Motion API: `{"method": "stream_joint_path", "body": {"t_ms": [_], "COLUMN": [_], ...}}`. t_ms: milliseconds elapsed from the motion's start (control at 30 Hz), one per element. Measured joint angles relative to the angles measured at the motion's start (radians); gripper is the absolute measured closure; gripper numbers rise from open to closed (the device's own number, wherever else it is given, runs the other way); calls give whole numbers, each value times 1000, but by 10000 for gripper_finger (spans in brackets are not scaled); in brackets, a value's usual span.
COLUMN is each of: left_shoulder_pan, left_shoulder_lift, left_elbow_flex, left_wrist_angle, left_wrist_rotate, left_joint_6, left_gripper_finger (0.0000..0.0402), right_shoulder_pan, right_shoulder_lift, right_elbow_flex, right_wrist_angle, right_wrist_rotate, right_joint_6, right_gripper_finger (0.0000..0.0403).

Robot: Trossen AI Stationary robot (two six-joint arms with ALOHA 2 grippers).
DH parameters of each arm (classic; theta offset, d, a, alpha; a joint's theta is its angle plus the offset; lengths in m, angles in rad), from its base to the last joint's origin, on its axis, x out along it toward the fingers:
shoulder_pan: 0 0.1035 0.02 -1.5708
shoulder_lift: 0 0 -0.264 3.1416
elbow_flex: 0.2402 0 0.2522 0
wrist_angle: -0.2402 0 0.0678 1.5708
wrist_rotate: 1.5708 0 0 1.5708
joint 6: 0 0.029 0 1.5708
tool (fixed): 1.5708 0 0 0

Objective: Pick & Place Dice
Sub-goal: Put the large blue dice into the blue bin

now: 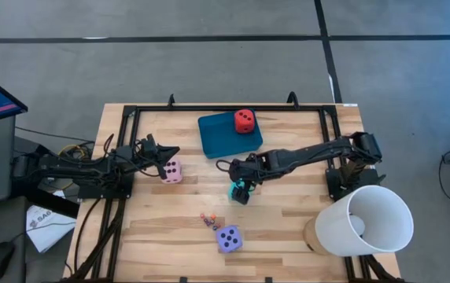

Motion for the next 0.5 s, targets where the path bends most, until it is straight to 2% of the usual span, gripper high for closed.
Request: {"method": "stream_joint_path", "body": {"t_ms": [500], "left_shoulder_pan": [0], "left_shoulder_lift": [0], "left_elbow_flex": [0], "left_wrist_angle": [0], "left_wrist_rotate": [0], "left_joint_6": [0], "left_gripper_finger": [396], "right_shoulder_pan": [10], "right_shoulder_lift": [0], "right_elbow_flex": [0], "right_wrist_angle": [1], "right_wrist_rotate": [24], "right_joint_6": [-4], "right_gripper_finger": [3]}}
